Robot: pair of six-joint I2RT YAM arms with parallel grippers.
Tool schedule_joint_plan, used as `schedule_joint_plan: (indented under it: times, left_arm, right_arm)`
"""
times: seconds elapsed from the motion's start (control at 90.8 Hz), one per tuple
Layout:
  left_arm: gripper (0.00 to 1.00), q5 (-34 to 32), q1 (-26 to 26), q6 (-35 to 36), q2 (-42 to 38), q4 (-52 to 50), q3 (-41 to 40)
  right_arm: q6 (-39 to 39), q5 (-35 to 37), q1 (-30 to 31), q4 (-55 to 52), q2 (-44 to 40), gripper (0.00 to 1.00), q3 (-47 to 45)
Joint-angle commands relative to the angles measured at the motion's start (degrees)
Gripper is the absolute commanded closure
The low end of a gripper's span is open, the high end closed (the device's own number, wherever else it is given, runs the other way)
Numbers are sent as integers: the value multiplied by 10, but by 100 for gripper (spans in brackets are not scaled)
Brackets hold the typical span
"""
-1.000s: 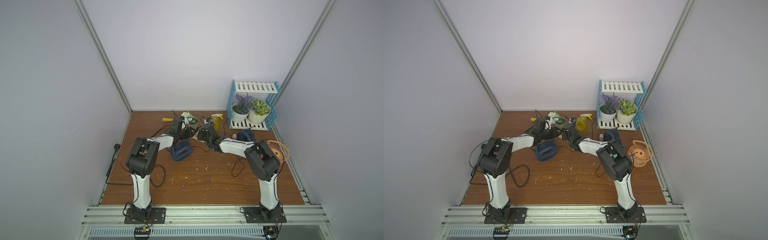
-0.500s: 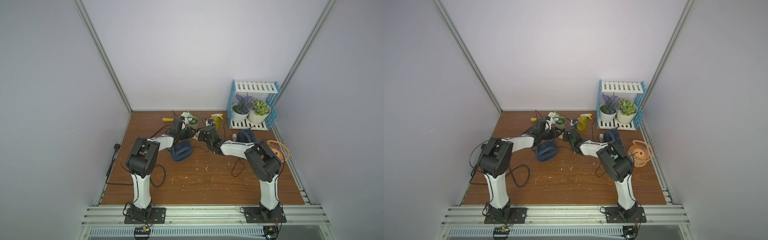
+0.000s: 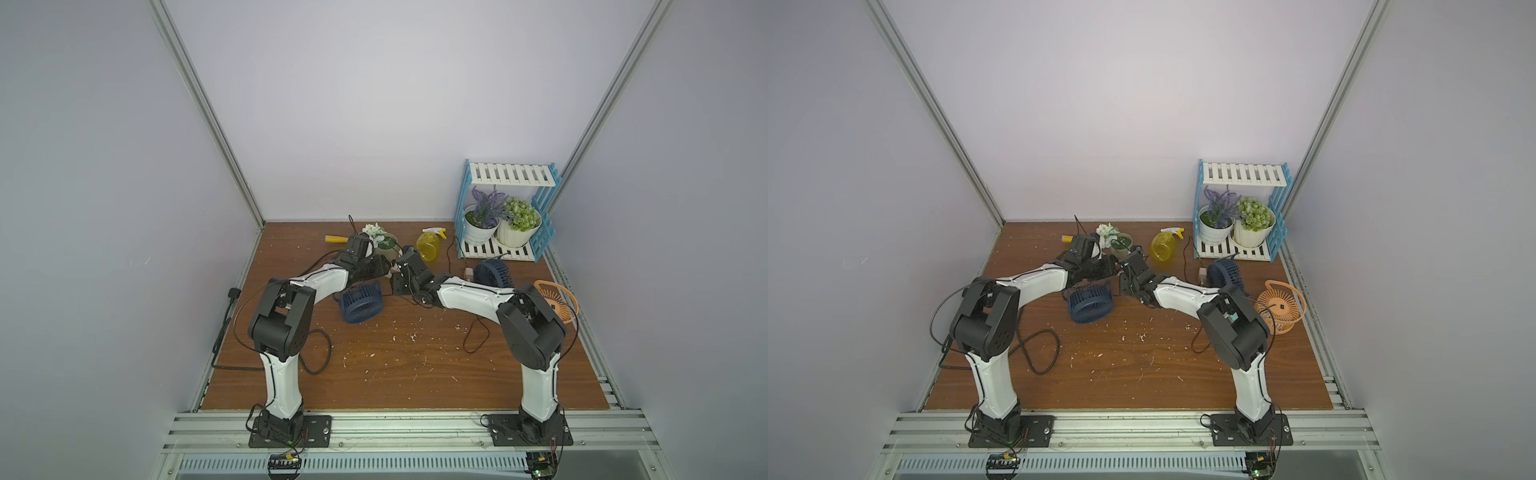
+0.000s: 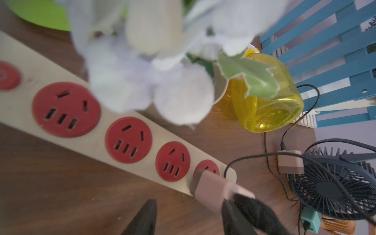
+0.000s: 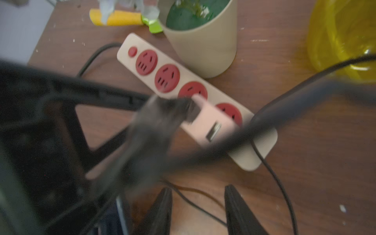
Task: Plug the desk fan into the power strip
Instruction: Insert the plug into the socket, then pick up the plug from the center of the board.
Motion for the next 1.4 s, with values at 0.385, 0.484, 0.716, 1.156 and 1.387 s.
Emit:
schedule_joint_plan:
  times: [0.385,0.484,0.716,1.156,1.387]
  left_arm:
    - [21,24,4,93,-241,-61,-78]
    - [20,40,4,114,-274,-99,-88]
    - [20,70,-6,145,-347,-133,-134]
    - [20,63,-23,108,-404,-90,-228]
    - [20,50,-23,110,-423,-92,-235]
  right_arm:
    - [-32,75,-83,-80,-332,32,-223]
    - [-42,67,-129,-88,-354,31,-249]
    - [-111,-11,-214,-111,-256,35,-184]
    - [-165,19,-267,-108,-58,46,-53]
    - [-154,30,-274,-117,-23,46,-35]
